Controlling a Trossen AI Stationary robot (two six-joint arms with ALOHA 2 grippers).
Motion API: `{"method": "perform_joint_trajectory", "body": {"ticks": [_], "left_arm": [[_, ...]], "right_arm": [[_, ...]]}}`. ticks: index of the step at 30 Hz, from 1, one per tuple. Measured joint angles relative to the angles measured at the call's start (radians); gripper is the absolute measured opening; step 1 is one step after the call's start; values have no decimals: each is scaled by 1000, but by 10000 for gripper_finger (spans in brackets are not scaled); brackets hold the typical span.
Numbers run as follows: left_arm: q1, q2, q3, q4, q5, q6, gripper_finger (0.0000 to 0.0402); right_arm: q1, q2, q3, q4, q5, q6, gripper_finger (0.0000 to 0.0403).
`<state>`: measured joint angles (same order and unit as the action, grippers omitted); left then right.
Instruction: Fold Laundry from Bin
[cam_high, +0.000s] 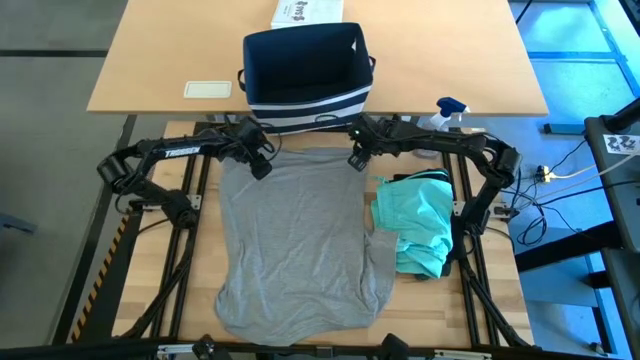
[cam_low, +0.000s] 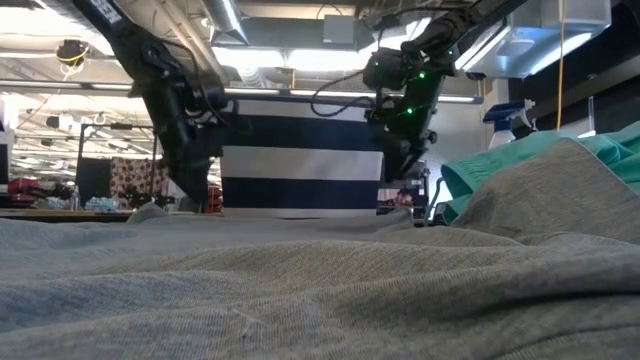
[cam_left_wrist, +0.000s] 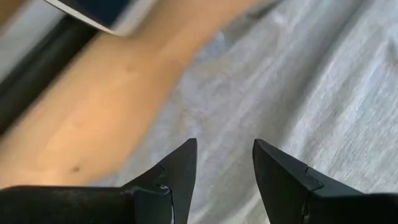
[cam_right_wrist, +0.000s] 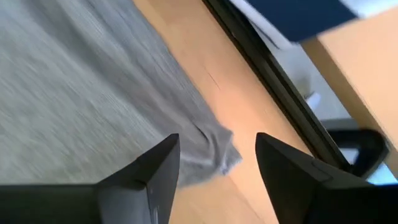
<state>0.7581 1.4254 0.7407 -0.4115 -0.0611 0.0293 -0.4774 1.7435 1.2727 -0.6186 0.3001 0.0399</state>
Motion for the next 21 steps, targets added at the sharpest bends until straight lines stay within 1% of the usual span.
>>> {"method": "perform_joint_trajectory", "body": {"ticks": [3, 7, 9, 16, 21], "left_arm": [[0, -44, 1, -5, -17, 1, 151], [10, -52, 1, -2, -116, 3, 151], [21, -41, 0, 12, -143, 3, 151], [74, 32, 0, 21, -135, 2, 151], [111, 104, 0, 30, -124, 2, 151]], "right_arm": [[0, 0, 4, 49, -44, -3, 207], [0, 16, 4, 132, -113, -12, 196], [0, 38, 4, 174, -137, -13, 190], [0, 164, 4, 274, -235, -29, 163], [-3, 248, 4, 337, -228, -43, 137]]}}
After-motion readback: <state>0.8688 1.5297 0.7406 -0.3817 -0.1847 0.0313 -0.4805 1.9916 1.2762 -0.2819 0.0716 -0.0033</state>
